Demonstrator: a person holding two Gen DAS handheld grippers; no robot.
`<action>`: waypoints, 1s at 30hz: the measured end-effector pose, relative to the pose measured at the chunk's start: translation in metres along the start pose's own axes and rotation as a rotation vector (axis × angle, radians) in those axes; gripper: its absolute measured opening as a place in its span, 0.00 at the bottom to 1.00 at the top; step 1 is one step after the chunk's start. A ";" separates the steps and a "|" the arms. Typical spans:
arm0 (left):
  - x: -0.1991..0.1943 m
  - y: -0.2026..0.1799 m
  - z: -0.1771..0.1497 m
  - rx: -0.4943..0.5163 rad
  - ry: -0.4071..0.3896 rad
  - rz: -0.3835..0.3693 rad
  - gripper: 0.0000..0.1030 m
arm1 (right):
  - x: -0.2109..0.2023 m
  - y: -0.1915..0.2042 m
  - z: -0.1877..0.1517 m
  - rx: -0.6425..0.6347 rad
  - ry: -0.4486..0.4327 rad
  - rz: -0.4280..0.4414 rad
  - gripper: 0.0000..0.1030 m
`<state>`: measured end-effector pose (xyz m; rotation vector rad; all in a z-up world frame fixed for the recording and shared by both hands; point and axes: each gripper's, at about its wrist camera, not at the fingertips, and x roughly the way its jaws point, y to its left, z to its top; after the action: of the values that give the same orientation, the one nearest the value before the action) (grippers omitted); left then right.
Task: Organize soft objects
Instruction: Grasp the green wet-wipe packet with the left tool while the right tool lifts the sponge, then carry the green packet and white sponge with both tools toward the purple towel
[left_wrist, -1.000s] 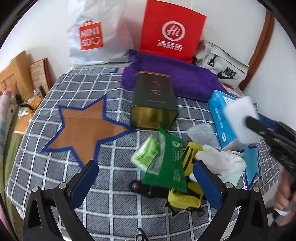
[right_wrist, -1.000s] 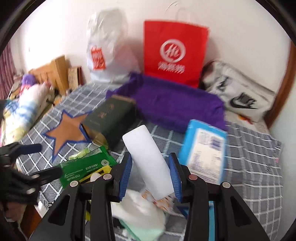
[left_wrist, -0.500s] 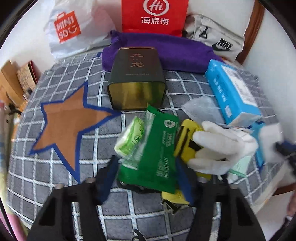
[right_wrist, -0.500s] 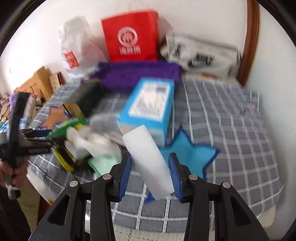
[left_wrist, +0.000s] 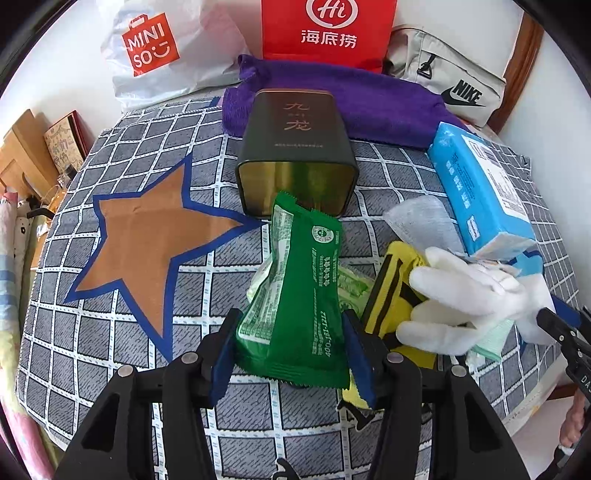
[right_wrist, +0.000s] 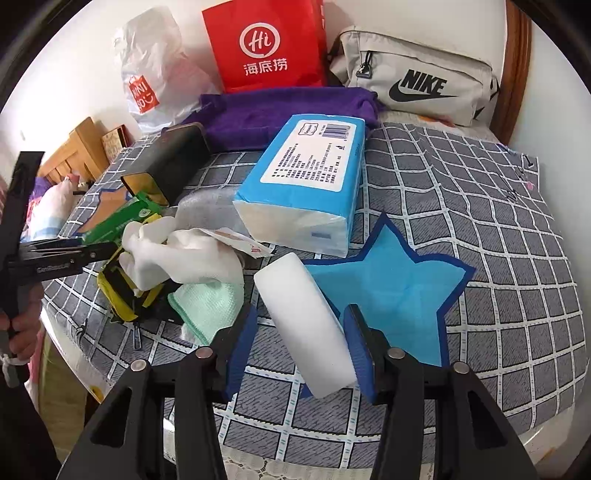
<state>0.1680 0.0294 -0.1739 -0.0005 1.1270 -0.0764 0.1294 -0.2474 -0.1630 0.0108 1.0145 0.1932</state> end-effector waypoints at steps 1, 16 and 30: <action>0.001 0.000 0.002 -0.001 0.000 0.002 0.51 | -0.001 0.000 0.000 0.000 -0.001 -0.009 0.36; 0.000 -0.006 0.016 0.048 -0.047 0.019 0.30 | -0.020 0.005 -0.003 -0.009 -0.036 -0.036 0.36; -0.050 0.016 0.021 -0.042 -0.118 -0.031 0.30 | -0.044 0.007 0.020 0.000 -0.094 -0.015 0.35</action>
<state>0.1663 0.0476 -0.1203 -0.0590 1.0105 -0.0789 0.1225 -0.2460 -0.1149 0.0117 0.9210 0.1777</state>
